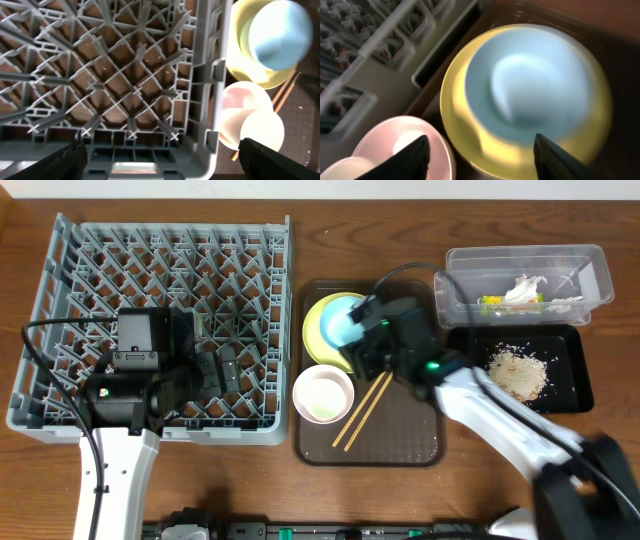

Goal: Sort waste into correct bins and load items into the dishwasher rack
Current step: 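Place the empty blue bowl onto the yellow plate with right gripper, then grasp the pink bowl with the right gripper and lift it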

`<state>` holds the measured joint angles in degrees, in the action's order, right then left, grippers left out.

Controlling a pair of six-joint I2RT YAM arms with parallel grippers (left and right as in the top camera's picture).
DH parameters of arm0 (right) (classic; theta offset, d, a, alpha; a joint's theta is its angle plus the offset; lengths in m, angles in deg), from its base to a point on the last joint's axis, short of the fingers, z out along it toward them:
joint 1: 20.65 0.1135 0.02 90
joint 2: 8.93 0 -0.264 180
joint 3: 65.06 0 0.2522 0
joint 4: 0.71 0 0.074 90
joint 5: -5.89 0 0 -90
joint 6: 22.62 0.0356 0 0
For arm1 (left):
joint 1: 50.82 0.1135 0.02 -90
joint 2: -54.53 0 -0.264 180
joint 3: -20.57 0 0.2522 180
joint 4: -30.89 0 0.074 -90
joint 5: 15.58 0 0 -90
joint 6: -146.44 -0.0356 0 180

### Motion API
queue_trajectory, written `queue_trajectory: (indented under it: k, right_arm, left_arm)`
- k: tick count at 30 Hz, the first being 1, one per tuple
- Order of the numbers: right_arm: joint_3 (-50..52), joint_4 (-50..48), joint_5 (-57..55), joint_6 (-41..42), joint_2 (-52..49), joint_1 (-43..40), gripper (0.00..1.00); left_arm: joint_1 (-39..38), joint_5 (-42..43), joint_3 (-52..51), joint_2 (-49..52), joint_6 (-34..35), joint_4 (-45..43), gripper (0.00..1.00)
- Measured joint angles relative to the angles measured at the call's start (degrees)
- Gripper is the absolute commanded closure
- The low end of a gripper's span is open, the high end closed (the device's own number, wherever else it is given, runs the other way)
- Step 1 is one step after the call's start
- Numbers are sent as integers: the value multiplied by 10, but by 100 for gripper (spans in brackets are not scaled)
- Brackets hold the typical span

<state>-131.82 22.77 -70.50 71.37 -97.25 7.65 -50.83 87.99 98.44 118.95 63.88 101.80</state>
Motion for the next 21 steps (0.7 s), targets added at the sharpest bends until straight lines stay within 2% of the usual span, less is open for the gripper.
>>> queue_trajectory:
  k: [2,4,5,9,15,21]
  right_arm:
    - [-1,47,0,0,49,-20,1]
    - [-3,94,0,-1,85,-37,1]
    - [-3,115,-1,-2,100,-43,2]
    - [-3,162,17,-4,132,-56,27]
    - [-3,164,76,19,133,-38,38]
    - [-3,165,77,53,92,35,44]
  left_arm:
    - [-3,5,0,0,0,-10,2]
    - [-12,9,0,0,0,-17,2]
    - [-17,11,0,0,0,-20,2]
    - [-40,9,0,0,0,-23,2]
    - [-42,-40,0,1,25,10,2]
    - [-42,-64,0,1,46,34,2]
